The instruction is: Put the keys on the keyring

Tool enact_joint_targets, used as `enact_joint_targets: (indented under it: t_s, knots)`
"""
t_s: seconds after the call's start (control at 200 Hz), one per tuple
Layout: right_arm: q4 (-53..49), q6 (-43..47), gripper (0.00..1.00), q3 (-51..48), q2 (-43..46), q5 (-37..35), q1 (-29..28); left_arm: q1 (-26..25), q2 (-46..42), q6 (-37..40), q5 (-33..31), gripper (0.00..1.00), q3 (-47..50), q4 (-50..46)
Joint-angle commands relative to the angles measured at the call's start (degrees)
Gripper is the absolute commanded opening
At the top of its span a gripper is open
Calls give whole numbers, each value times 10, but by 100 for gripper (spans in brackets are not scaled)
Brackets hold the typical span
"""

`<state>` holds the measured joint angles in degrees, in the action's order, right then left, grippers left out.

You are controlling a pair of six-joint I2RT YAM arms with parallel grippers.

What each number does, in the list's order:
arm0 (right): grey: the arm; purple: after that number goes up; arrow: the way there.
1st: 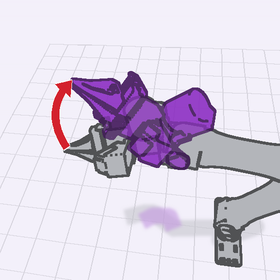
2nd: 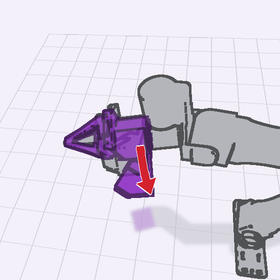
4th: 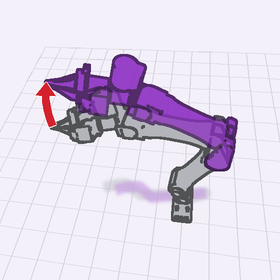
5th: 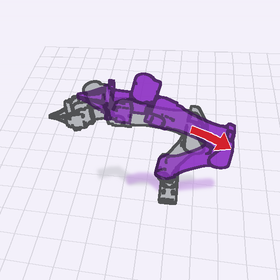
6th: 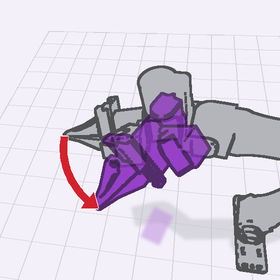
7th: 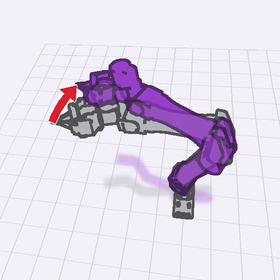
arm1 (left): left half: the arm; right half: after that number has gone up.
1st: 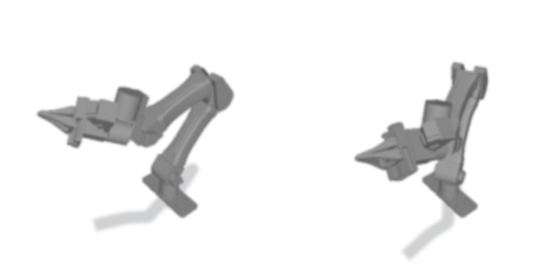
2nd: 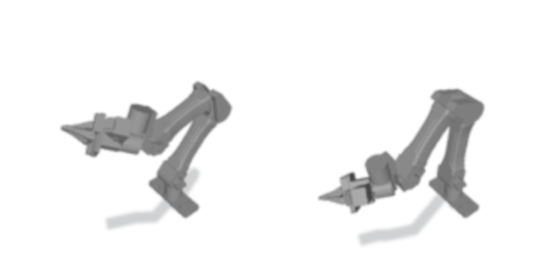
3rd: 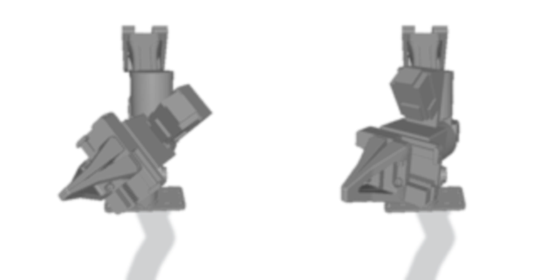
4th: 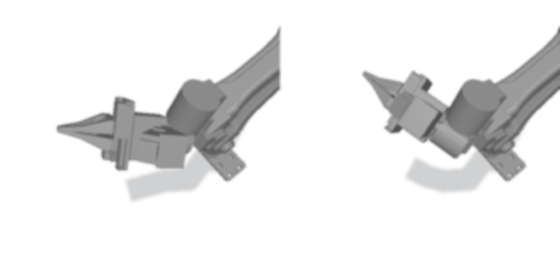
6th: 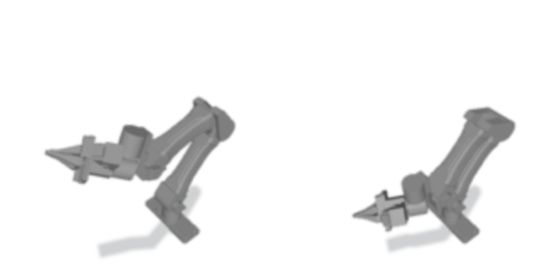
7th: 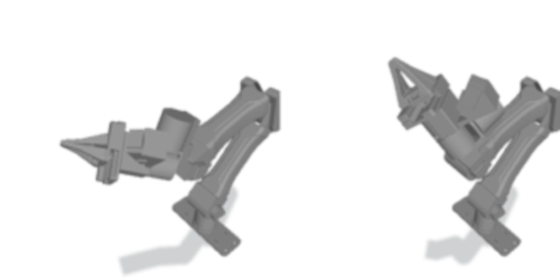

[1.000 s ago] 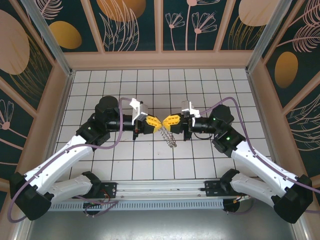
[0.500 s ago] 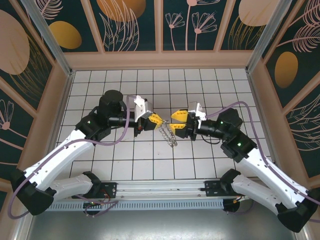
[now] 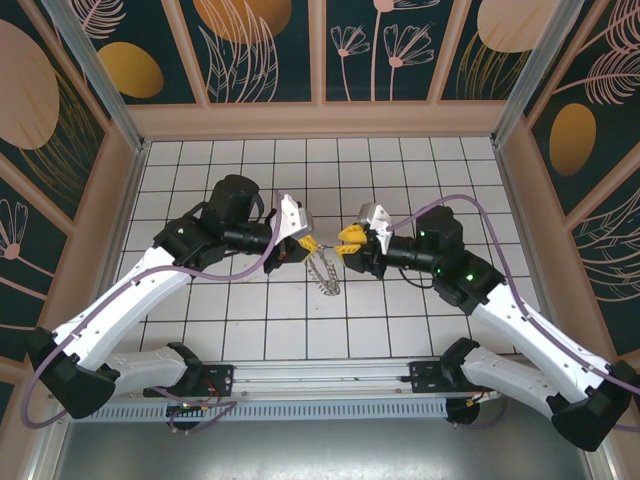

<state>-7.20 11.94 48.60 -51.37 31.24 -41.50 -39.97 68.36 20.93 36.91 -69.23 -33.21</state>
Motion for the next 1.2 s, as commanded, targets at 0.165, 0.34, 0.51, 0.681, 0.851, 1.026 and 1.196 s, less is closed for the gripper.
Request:
enact_joint_targets:
  t_s: [0.165, 0.34, 0.51, 0.681, 0.851, 1.026, 1.196]
  knots:
    - [9, 33, 32, 31, -29, 20, -14, -12, 8, 15, 0, 0, -21, -17]
    - [2, 42, 32, 36, -49, 44, -20, -14, 9, 15, -1, 0, -23, -17]
    - [-7, 47, 29, 35, -57, 59, -25, -16, 9, 14, -1, 0, -20, -18]
    - [-15, 54, 23, 38, -68, 57, -27, -18, 9, 15, -2, 0, -21, -20]
    - [-22, 60, 22, 44, -78, 55, -29, -20, 8, 15, -4, 0, -20, -21]
    - [-27, 65, 22, 46, -85, 51, -32, -21, 6, 15, -4, 0, -19, -21]
    - [-33, 70, 5, 51, -91, 50, -35, -22, 7, 15, -4, 0, -19, -20]
